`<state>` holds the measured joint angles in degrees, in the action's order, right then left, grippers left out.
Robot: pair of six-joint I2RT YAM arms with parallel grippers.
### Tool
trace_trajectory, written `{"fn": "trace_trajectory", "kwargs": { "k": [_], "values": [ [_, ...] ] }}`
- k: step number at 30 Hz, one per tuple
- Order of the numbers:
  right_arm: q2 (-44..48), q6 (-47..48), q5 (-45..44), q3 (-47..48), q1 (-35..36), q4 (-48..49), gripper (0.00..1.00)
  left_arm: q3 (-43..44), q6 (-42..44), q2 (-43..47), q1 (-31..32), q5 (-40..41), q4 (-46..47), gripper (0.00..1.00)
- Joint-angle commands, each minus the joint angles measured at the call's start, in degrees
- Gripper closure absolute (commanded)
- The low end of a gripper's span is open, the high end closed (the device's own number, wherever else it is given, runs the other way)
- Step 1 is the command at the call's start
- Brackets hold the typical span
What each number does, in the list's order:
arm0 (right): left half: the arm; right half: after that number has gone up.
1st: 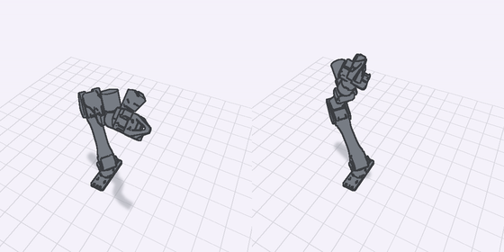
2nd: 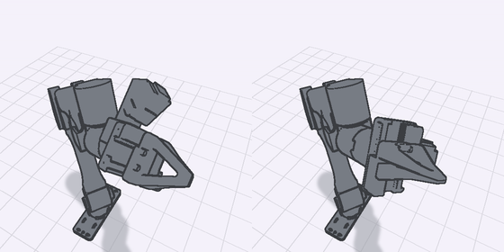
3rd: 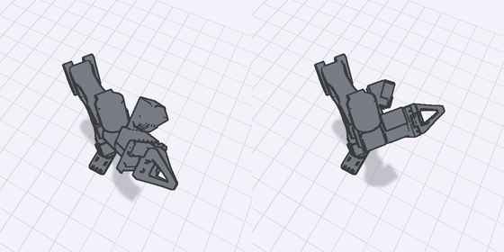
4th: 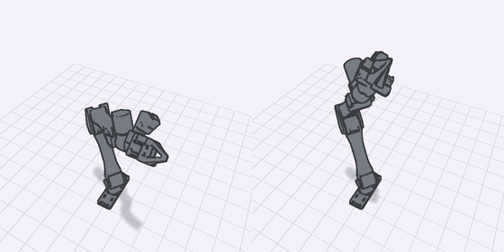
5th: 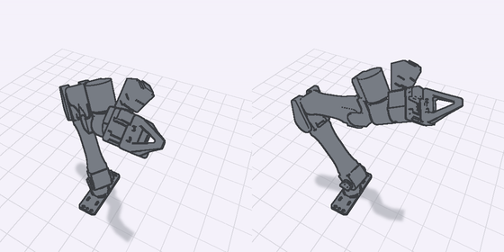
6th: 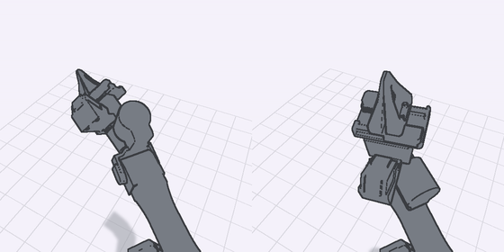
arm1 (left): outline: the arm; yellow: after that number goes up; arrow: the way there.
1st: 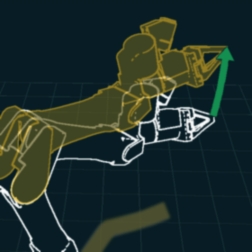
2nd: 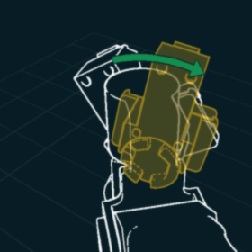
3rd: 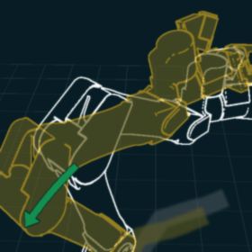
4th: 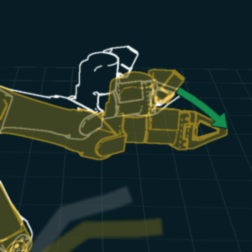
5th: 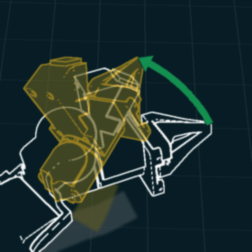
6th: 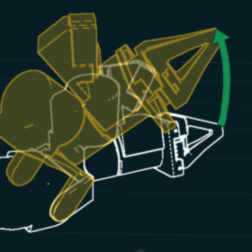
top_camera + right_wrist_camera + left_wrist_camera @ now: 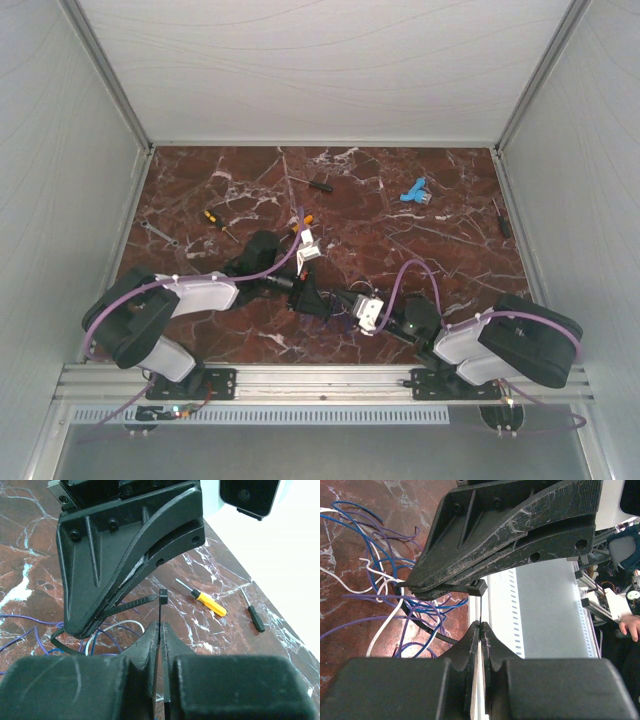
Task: Zip-tie the wires
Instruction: Tie the cable at the center of the board.
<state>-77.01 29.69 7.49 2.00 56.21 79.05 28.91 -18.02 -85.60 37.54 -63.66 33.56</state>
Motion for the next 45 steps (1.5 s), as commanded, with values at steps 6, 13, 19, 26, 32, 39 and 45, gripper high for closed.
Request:
{"fn": "trace_trajectory", "kwargs": {
  "k": [6, 13, 19, 26, 32, 39, 45],
  "values": [
    [1.5, 2.6, 1.2, -0.1, 1.7, 2.4, 1.0, 0.9, 1.1, 0.9, 0.1, 0.2, 1.5, 1.0],
    [0.4, 4.2, -0.4, -0.2, 2.9, 2.3, 1.0, 0.6, 1.1, 1.6, 0.2, 0.5, 1.5, 1.0],
    [-1.0, 5.7, -3.0, -0.3, 3.2, 2.7, 1.0, 0.4, 0.9, 2.2, 0.2, 0.5, 2.0, 1.0],
    [-2.8, 7.0, -4.7, -0.6, 3.1, 5.6, 1.0, 0.2, 0.3, 2.5, 0.2, 0.0, 2.8, 1.0],
    [-3.5, 8.3, -4.9, -1.0, 3.3, 7.7, 1.0, 0.2, -0.1, 2.5, 0.2, -0.2, 3.2, 1.0],
    [-3.7, 10.7, -4.7, -0.8, 4.6, 7.7, 1.0, 0.4, -0.9, 1.4, 0.2, -1.5, 3.9, 1.0],
    [-0.7, 10.5, -4.5, -1.4, 4.8, 7.1, 1.0, 0.4, -1.3, 1.1, 0.2, -2.1, 4.4, 1.0]
  ]
}}
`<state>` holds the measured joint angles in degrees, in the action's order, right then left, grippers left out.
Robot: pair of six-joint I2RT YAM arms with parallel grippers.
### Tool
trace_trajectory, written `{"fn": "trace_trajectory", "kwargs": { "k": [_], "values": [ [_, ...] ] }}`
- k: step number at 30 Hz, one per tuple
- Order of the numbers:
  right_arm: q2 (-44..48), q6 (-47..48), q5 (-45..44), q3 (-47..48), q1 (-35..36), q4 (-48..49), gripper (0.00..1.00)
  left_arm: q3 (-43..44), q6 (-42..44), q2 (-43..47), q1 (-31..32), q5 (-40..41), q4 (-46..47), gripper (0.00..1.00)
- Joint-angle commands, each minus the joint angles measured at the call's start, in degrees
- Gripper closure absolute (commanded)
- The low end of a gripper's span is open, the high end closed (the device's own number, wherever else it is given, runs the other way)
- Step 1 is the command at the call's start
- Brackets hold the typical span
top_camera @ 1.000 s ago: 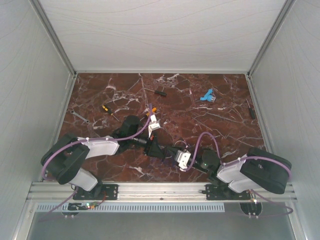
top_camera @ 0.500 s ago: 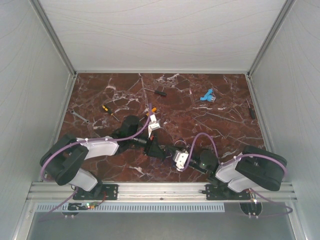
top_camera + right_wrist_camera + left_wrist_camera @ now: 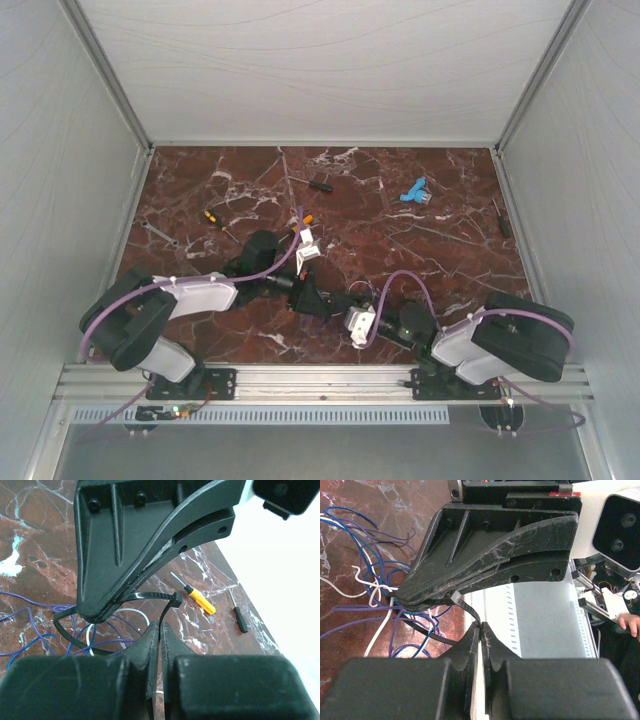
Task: Zip-tie the wires
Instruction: Tie the cable at the center of the board.
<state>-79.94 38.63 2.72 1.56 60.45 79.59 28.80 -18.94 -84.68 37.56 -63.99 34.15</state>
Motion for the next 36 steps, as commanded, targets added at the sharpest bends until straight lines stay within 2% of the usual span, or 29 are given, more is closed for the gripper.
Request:
{"fn": "trace_trajectory", "kwargs": {
  "k": [1, 18, 27, 36],
  "values": [
    [2.6, 1.5, 0.6, -1.0, 0.6, 6.1, 1.0, 0.6, -0.5, 0.0, 0.1, -2.0, 3.8, 1.0],
    [3.8, 1.3, -2.8, -1.7, 4.1, 3.1, 1.0, 1.1, -0.2, -0.8, -1.0, -3.3, 2.9, 1.0],
    [4.3, 5.5, -8.1, -1.6, 7.1, 1.3, 1.0, 1.4, -0.5, -1.7, -1.3, -4.5, 2.6, 1.0],
    [-1.8, 12.8, -11.1, -0.7, 7.5, 5.3, 1.0, 1.6, -6.3, -3.2, -1.3, -7.9, 5.9, 1.0]
  ]
}}
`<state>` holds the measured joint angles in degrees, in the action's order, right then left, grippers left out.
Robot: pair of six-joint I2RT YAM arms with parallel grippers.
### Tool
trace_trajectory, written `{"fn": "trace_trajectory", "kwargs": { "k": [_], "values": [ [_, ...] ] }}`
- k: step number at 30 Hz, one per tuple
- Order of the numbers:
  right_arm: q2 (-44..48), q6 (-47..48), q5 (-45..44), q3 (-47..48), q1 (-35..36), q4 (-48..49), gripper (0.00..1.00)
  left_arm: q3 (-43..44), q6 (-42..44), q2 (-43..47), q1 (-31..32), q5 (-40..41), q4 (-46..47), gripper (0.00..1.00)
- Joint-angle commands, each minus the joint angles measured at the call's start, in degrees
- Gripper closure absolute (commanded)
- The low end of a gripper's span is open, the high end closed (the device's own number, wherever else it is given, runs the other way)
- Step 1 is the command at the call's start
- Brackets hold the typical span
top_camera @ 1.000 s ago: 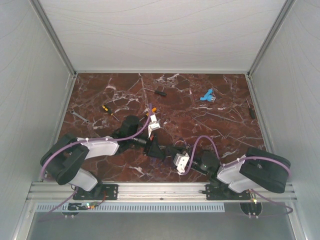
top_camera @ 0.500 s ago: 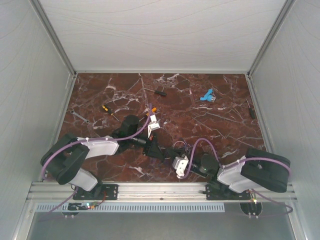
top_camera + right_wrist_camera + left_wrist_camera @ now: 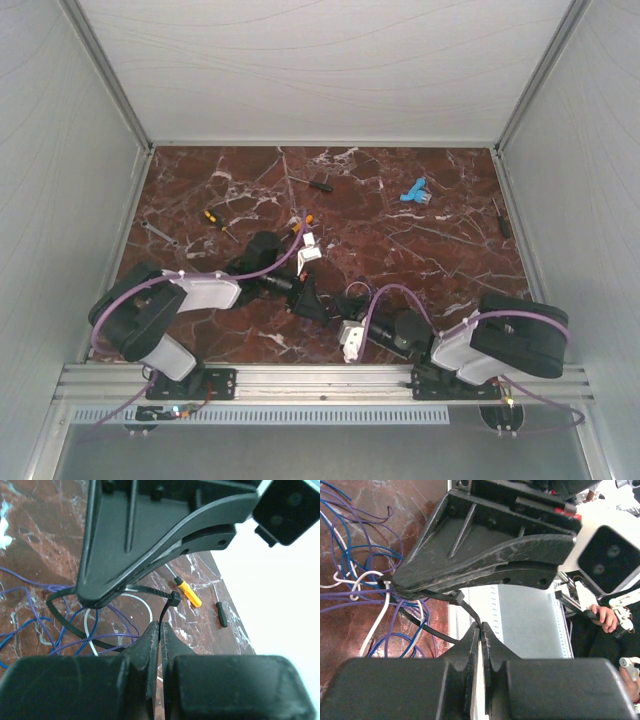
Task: Zip-tie the wires
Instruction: Tie the cable at the center of the board.
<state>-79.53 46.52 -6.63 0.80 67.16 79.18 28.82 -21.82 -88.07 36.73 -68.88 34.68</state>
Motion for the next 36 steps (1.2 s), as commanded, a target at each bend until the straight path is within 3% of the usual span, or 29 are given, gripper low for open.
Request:
{"fn": "trace_trajectory", "kwargs": {
  "k": [1, 13, 23, 36],
  "values": [
    [-2.7, 5.4, -2.0, 0.1, 0.9, 6.5, 1.0, 1.7, -3.9, 0.5, -0.5, -3.1, 5.4, 1.0],
    [0.4, 5.8, -0.6, -0.5, 0.9, 8.0, 1.0, 2.4, -6.4, -3.0, -0.4, -5.1, 5.4, 1.0],
    [3.1, 4.3, 2.0, 0.3, 2.6, 2.3, 1.0, 4.0, -4.5, -3.9, -1.3, -7.2, 4.0, 1.0],
    [-1.5, 9.1, -2.4, 1.2, 5.1, 3.8, 1.0, 3.4, -6.9, -5.2, -2.5, -8.8, 7.3, 1.0]
  ]
}}
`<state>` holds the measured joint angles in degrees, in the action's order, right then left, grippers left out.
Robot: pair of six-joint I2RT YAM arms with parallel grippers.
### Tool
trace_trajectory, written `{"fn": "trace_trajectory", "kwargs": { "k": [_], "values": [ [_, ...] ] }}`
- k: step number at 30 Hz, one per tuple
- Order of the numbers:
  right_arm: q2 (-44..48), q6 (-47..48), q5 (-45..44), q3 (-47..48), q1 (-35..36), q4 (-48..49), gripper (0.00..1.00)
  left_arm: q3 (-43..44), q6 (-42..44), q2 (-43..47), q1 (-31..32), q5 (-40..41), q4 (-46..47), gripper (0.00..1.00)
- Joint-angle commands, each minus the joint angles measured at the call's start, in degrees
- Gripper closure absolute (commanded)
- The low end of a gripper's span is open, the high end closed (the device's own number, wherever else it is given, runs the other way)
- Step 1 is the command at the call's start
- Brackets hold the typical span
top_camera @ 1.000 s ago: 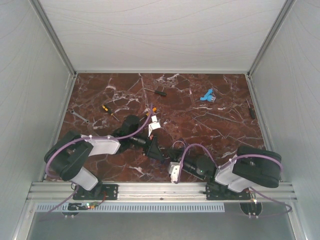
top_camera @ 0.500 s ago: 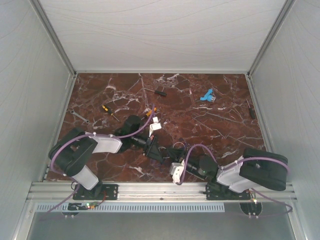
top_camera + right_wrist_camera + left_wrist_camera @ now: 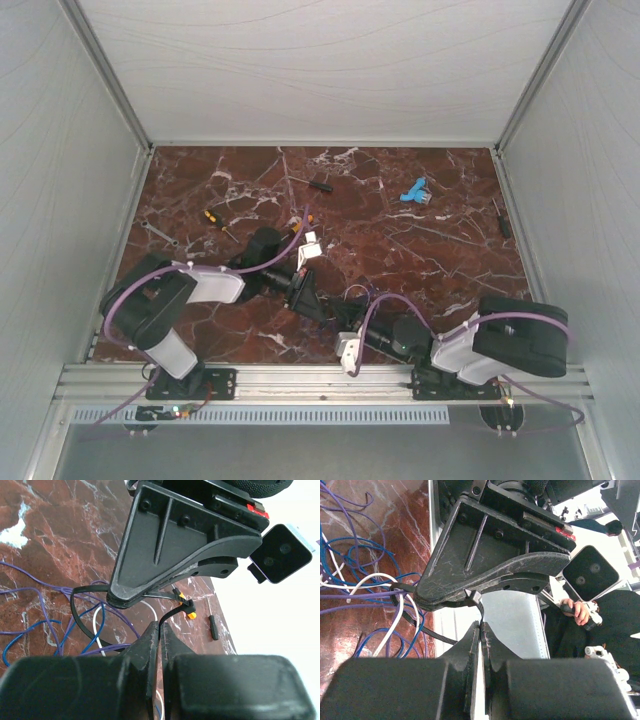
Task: Zip-tie the wires
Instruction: Tie the cable at the center of the board.
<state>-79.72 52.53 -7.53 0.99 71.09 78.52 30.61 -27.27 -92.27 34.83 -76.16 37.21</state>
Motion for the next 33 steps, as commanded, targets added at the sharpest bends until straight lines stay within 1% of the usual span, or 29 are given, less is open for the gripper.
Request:
{"fn": "trace_trajectory", "kwargs": {
  "k": [1, 5, 8, 13, 18, 20, 30, 33],
  "values": [
    [-1.9, 4.0, -2.0, 1.0, 1.5, 5.5, 1.0, 1.3, -2.2, -1.1, -0.6, -1.5, 5.5, 1.0],
    [-6.1, 8.0, -4.2, 0.7, 2.2, 12.0, 1.0, 0.5, -3.7, -2.3, -0.4, -1.6, 7.1, 1.0],
    [-8.1, 9.5, -4.9, 0.9, 2.4, 14.7, 1.0, 0.5, -4.3, -3.4, 0.1, -1.9, 7.6, 1.0],
    [-5.4, 9.0, -4.2, 0.5, 2.5, 13.9, 1.0, 0.6, -4.5, -4.2, 0.4, -1.5, 7.3, 1.0],
    [-5.2, 8.6, -3.5, 0.7, 3.1, 12.3, 1.0, 2.4, -0.6, -4.3, -0.3, 0.5, 1.4, 1.0],
    [-5.6, 8.8, -3.4, 0.8, 3.5, 12.1, 1.0, 2.8, -0.3, -4.6, -1.2, 1.0, 0.7, 1.0],
    [-8.1, 10.7, -4.9, 1.7, 4.9, 11.8, 1.0, 4.9, -2.3, -5.7, -2.6, 0.5, 3.0, 1.0],
    [-8.9, 10.9, -5.7, 1.8, 5.0, 12.2, 1.0, 4.2, -5.1, -5.7, -2.5, -0.9, 6.9, 1.0]
  ]
}}
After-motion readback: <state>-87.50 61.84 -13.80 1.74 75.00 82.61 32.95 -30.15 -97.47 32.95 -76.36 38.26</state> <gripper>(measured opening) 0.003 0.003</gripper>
